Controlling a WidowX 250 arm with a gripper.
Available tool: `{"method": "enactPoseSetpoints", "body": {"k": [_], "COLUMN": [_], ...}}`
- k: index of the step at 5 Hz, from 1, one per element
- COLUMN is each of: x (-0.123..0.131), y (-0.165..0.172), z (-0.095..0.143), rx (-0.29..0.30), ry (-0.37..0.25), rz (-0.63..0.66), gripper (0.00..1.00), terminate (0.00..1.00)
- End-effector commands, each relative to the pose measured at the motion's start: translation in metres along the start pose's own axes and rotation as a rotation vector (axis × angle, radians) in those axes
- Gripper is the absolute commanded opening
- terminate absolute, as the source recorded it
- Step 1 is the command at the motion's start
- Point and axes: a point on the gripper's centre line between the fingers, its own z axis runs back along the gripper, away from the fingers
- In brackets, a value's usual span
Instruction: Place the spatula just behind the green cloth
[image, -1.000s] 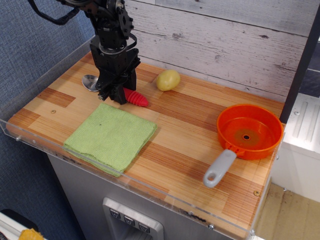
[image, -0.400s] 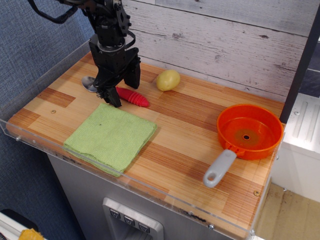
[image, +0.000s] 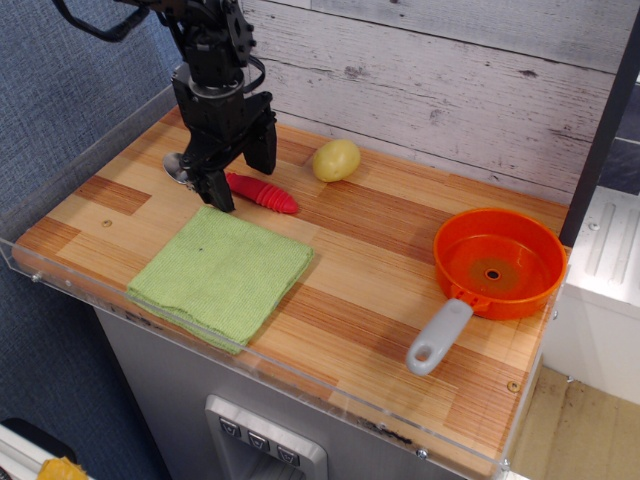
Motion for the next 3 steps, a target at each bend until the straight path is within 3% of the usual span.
{"method": "enactPoseSetpoints", "body": {"k": [1, 2, 3], "x": [0.017, 0.019, 0.024], "y": [-0.005, 0.001, 0.008], "z": [0.052, 0.068, 0.081], "rx": [-0.050, -0.017, 0.017], "ry": [-0.055, -0.075, -0.074], "rz": [-0.251, -0.402, -0.430], "gripper": [1.00, 1.00, 1.00], "terminate": [0.00, 0.00, 0.00]}}
